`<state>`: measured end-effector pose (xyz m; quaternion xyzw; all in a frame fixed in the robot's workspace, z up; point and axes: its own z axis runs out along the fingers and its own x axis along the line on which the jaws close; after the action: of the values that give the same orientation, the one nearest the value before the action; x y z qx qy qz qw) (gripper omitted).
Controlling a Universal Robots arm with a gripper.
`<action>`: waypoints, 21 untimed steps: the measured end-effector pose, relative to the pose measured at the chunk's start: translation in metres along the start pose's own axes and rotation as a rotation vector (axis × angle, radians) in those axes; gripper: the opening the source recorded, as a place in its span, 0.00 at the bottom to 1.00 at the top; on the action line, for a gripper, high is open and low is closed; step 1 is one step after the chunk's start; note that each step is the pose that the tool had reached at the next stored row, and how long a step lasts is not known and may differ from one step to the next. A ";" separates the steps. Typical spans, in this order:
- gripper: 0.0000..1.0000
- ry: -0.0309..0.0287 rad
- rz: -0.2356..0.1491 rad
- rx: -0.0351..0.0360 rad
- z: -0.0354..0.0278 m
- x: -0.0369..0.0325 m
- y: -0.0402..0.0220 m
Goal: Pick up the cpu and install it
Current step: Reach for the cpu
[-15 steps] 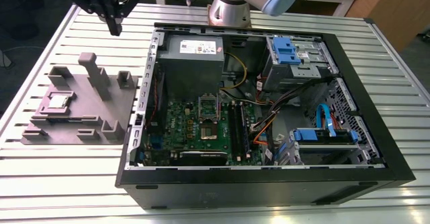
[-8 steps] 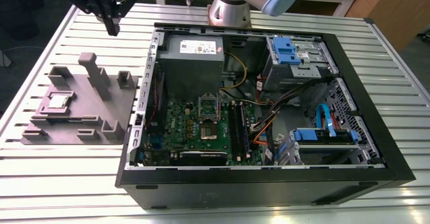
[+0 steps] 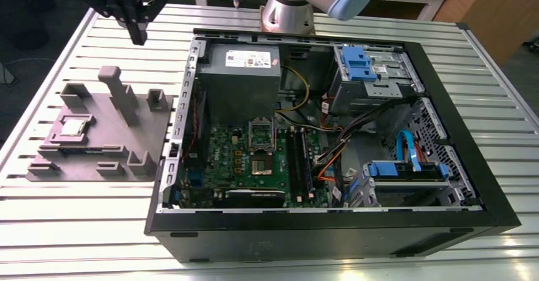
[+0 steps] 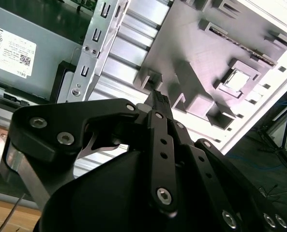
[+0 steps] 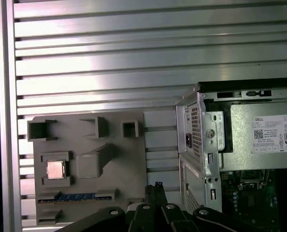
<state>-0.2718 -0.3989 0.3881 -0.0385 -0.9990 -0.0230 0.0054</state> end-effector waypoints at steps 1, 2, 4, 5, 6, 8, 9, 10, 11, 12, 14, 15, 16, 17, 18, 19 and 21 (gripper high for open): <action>0.10 0.0001 0.000 0.0000 0.0001 0.0005 0.0000; 0.10 0.0003 0.000 0.0000 0.0001 0.0010 -0.0001; 0.10 0.0004 0.000 0.0000 0.0002 0.0019 -0.0002; 0.10 0.0005 0.000 0.0001 0.0002 0.0024 -0.0002; 0.10 0.0006 0.000 0.0000 0.0003 0.0029 -0.0002; 0.10 0.0008 0.000 0.0001 0.0004 0.0039 -0.0003; 0.10 0.0010 0.000 0.0001 0.0004 0.0043 -0.0004; 0.10 0.0011 0.000 0.0001 0.0005 0.0047 -0.0004; 0.10 0.0013 0.000 0.0002 0.0005 0.0053 -0.0004; 0.10 0.0013 0.000 0.0002 0.0005 0.0060 -0.0005; 0.10 0.0014 0.000 0.0001 0.0007 0.0073 -0.0006; 0.10 0.0014 0.000 0.0001 0.0007 0.0080 -0.0007; 0.10 0.0014 0.000 0.0001 0.0008 0.0087 -0.0007; 0.10 0.0015 0.000 0.0002 0.0008 0.0094 -0.0008; 0.10 0.0015 0.000 0.0001 0.0009 0.0101 -0.0008; 0.10 0.0016 0.000 0.0001 0.0009 0.0108 -0.0009; 0.10 0.0017 0.000 0.0002 0.0010 0.0120 -0.0010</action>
<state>-0.2838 -0.3989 0.3872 -0.0385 -0.9990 -0.0230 0.0063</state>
